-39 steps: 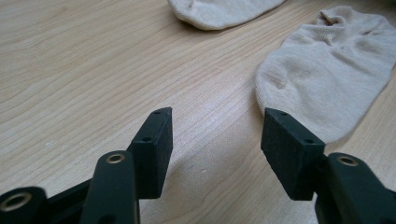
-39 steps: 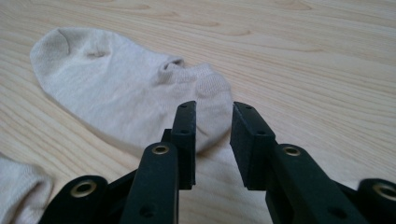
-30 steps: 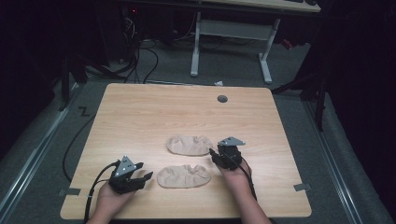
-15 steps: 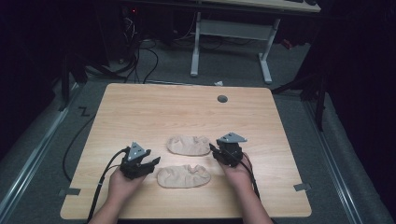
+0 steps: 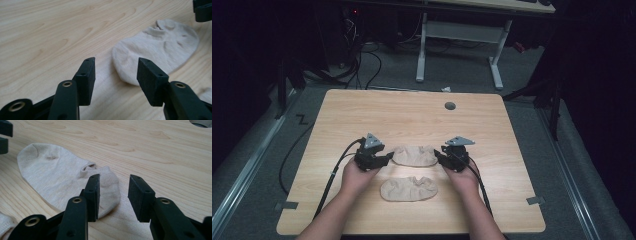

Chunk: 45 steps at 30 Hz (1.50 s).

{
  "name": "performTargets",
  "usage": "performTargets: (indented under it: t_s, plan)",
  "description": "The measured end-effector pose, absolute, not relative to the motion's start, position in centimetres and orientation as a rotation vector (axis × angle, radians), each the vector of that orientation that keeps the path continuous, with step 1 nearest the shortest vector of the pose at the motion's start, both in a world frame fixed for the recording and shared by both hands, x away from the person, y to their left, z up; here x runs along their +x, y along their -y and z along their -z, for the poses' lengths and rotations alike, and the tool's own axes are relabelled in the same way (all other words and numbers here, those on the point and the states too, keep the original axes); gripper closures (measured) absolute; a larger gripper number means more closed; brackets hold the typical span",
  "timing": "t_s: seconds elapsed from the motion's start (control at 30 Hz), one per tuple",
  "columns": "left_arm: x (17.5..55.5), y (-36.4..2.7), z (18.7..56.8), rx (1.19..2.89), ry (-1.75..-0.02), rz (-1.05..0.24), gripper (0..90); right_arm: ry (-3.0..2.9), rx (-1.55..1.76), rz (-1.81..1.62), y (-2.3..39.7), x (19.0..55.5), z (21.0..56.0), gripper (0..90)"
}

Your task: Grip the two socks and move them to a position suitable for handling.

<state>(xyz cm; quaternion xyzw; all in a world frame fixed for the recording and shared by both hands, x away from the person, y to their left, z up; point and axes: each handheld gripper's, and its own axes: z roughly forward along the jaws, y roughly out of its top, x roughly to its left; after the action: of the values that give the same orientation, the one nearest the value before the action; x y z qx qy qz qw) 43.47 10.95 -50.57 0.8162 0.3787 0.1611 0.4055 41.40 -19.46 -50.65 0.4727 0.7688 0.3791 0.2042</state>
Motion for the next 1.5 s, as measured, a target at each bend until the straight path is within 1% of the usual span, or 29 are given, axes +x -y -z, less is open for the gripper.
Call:
performTargets:
  t_s: [0.1, 0.23, 0.33, 0.57, 0.63, 0.67, 0.7, 0.73, 0.77, 0.8, 0.83, 0.97, 1.2, 1.3, 1.5]
  plan:
    - [44.1, -10.7, 50.4, 2.049, -0.959, -0.417, 49.4, -2.151, 1.328, -1.064, 19.5, 41.5, 50.7, 61.5]
    - [45.2, -9.9, 50.4, 2.093, -0.968, -0.411, 48.7, -2.184, 1.326, -1.044, 19.5, 42.2, 50.4, 60.5]
    - [45.9, -9.3, 50.5, 2.100, -0.979, -0.381, 48.9, -2.216, 1.330, -1.025, 19.3, 43.1, 50.3, 60.6]
    - [46.2, -8.6, 52.0, 2.165, -1.002, -0.339, 57.5, -2.273, 1.368, -0.979, 19.1, 43.9, 51.8, 61.2]
    - [45.9, -8.8, 52.4, 2.152, -1.015, -0.323, 62.0, -2.290, 1.375, -0.953, 19.0, 43.8, 52.2, 61.4]
    - [45.7, -9.0, 52.7, 2.136, -1.020, -0.311, 63.9, -2.289, 1.372, -0.955, 19.0, 43.8, 52.3, 63.2]
    - [45.5, -9.1, 52.7, 2.135, -1.013, -0.310, 69.8, -2.286, 1.368, -0.958, 19.0, 43.7, 52.4, 68.5]
    - [45.3, -9.0, 52.7, 2.134, -1.011, -0.314, 73.6, -2.287, 1.369, -0.959, 18.9, 43.7, 52.4, 73.8]
    - [45.1, -8.9, 52.6, 2.142, -1.003, -0.325, 77.4, -2.290, 1.358, -0.955, 18.8, 43.6, 52.4, 77.8]
    - [44.8, -8.7, 52.6, 2.142, -0.994, -0.352, 84.1, -2.294, 1.345, -0.950, 18.6, 43.5, 52.4, 83.8]
    - [44.5, -8.6, 52.4, 2.130, -0.986, -0.375, 86.0, -2.298, 1.332, -0.957, 18.5, 43.5, 52.4, 86.4]
    - [43.8, -8.8, 51.6, 2.097, -0.981, -0.390, 86.6, -2.293, 1.293, -0.962, 17.9, 42.8, 52.0, 87.4]
    - [42.8, -9.8, 50.1, 2.056, -0.968, -0.409, 86.6, -2.267, 1.244, -1.014, 17.7, 41.7, 50.1, 87.4]
    - [42.4, -10.1, 49.9, 2.054, -0.957, -0.435, 86.6, -2.253, 1.223, -1.016, 17.7, 41.2, 49.4, 87.3]
    - [41.4, -10.7, 49.3, 2.023, -0.964, -0.445, 86.6, -2.252, 1.169, -1.009, 17.5, 40.2, 48.5, 87.4]
